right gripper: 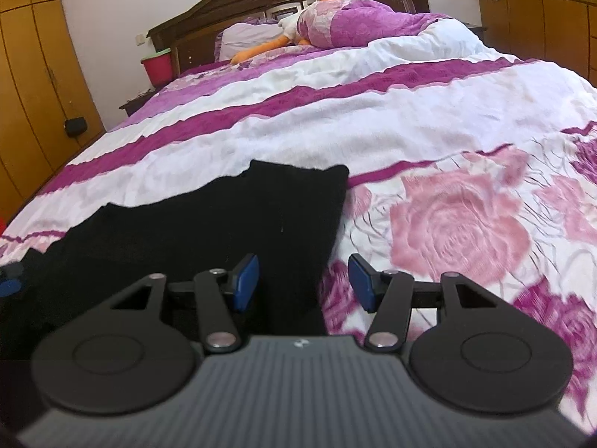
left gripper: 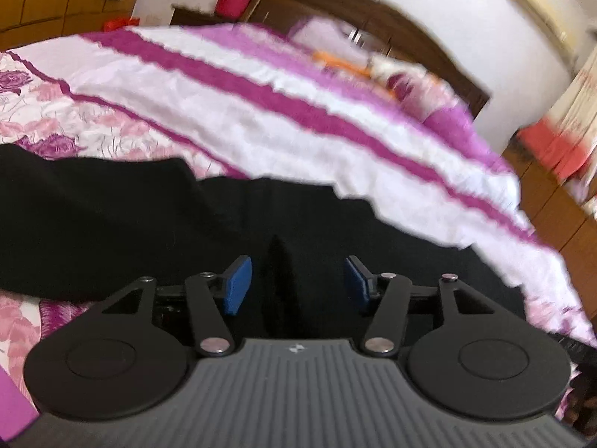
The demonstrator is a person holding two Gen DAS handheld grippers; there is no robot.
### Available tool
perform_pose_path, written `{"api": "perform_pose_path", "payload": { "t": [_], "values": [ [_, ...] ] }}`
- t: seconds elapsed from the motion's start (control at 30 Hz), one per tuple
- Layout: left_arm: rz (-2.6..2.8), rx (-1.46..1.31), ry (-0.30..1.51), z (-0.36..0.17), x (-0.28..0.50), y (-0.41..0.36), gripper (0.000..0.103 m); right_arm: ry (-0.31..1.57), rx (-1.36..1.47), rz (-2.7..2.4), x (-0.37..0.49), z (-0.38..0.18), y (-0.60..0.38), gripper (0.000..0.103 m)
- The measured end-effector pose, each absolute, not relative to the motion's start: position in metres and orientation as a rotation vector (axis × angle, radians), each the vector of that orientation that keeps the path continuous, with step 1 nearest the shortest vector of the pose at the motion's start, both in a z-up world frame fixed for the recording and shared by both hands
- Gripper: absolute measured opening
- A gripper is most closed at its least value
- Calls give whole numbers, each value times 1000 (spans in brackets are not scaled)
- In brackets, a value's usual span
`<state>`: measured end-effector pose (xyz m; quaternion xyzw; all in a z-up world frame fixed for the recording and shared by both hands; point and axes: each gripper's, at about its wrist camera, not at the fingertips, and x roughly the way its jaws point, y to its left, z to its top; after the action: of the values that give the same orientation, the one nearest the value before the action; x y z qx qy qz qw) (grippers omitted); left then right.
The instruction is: Fold small clothes
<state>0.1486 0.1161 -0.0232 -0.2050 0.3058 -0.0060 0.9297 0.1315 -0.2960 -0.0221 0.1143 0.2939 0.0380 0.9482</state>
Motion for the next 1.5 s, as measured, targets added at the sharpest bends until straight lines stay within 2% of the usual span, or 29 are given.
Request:
{"api": "perform_pose_path", "payload": {
  "t": [0.17, 0.23, 0.27, 0.3, 0.37, 0.47, 0.5, 0.53, 0.57, 0.7, 0.8, 0.97, 1.23, 1.3, 1.33, 1.4, 1.5],
  "values": [
    [-80, -434, 677, -40, 175, 111, 59, 594, 244, 47, 159, -29, -299, 56],
    [-82, -402, 670, -43, 181, 107, 46, 599, 275, 53, 168, -32, -301, 56],
    [-91, -384, 667, -44, 182, 105, 23, 600, 285, 55, 172, -33, -302, 56],
    [-106, -373, 674, -45, 184, 103, 11, 601, 294, 54, 177, -35, -303, 56],
    [-109, -365, 682, -42, 186, 101, 10, 604, 309, 47, 184, -37, -303, 55],
    [-110, -329, 643, -32, 182, 96, 9, 584, 352, 44, 190, -41, -303, 55],
    [-111, -311, 620, -27, 179, 94, 9, 572, 354, 49, 190, -42, -303, 52],
    [-113, -294, 596, -23, 177, 92, 9, 552, 346, 41, 189, -41, -302, 27],
    [-114, -280, 575, -18, 176, 90, 9, 537, 331, 26, 189, -41, -301, 13],
    [-110, -207, 471, -1, 171, 79, 9, 395, 251, -84, 175, -32, -295, 8],
    [-89, -144, 454, -6, 184, 72, 9, 366, 240, -135, 178, -32, -297, 7],
    [-55, -133, 611, -49, 215, 77, 11, 427, 258, -172, 191, -43, -308, 7],
    [-18, -181, 639, -47, 211, 90, 29, 528, 289, -133, 200, -45, -311, 12],
    [-3, -185, 632, -40, 202, 96, 33, 541, 295, -120, 194, -38, -311, 19],
    [3, -189, 630, -37, 197, 99, 35, 545, 294, -112, 190, -34, -311, 31],
    [24, -199, 629, -30, 185, 107, 37, 552, 265, -89, 179, -26, -308, 44],
    [71, -213, 626, -20, 166, 120, 39, 552, 212, -60, 160, -13, -304, 45]
  ]
}}
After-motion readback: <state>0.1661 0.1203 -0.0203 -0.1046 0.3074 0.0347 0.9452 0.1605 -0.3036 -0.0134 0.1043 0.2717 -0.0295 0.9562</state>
